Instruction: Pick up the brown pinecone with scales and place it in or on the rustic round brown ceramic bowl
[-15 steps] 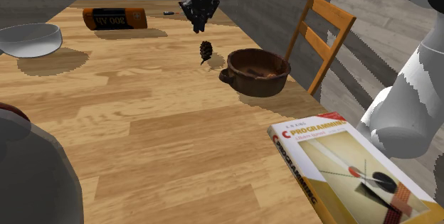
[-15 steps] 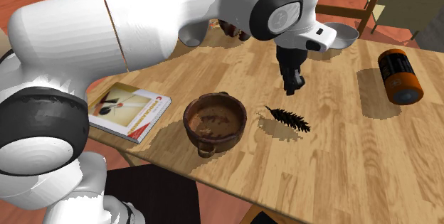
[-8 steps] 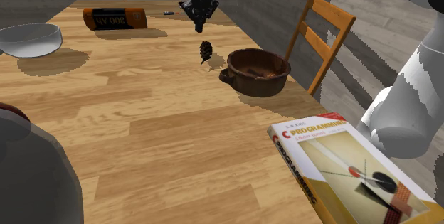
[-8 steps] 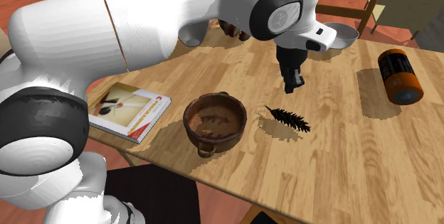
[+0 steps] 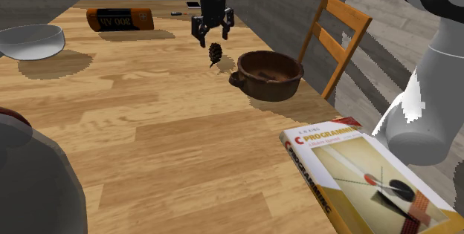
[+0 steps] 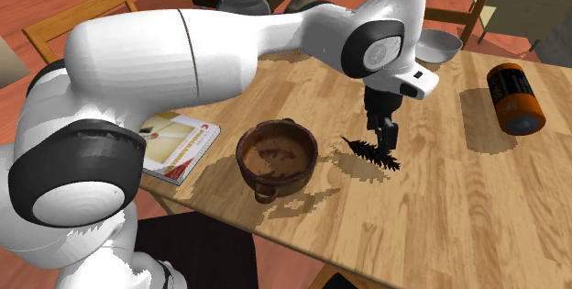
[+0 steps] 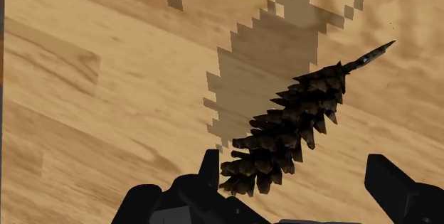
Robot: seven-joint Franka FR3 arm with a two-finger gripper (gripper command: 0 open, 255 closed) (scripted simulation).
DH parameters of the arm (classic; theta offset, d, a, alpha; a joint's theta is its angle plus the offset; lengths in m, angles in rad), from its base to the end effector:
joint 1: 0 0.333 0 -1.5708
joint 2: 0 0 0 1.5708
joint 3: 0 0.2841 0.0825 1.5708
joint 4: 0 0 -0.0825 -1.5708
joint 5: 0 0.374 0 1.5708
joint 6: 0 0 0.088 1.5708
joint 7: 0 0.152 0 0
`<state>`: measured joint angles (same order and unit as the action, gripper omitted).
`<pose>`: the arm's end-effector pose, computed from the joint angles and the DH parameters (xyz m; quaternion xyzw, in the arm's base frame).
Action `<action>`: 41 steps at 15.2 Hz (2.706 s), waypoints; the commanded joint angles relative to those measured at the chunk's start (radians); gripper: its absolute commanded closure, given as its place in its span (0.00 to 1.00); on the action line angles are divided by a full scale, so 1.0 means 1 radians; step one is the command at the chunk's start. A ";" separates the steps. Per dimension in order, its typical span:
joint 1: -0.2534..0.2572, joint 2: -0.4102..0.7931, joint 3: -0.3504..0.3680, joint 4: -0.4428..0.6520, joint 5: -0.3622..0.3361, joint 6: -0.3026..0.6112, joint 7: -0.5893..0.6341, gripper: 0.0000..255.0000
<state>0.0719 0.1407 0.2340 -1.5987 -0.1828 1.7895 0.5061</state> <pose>0.5804 0.1523 0.4774 0.9934 -0.0838 0.0538 0.0568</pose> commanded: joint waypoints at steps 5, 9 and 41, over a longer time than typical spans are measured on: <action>-0.006 0.006 -0.006 -0.072 -0.007 0.072 0.010 0.00; -0.007 0.007 -0.006 -0.078 -0.008 0.079 0.010 0.00; 0.004 0.032 -0.001 0.183 -0.007 -0.157 -0.019 1.00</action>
<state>0.0747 0.1664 0.2323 -1.4374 -0.1882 1.6498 0.4878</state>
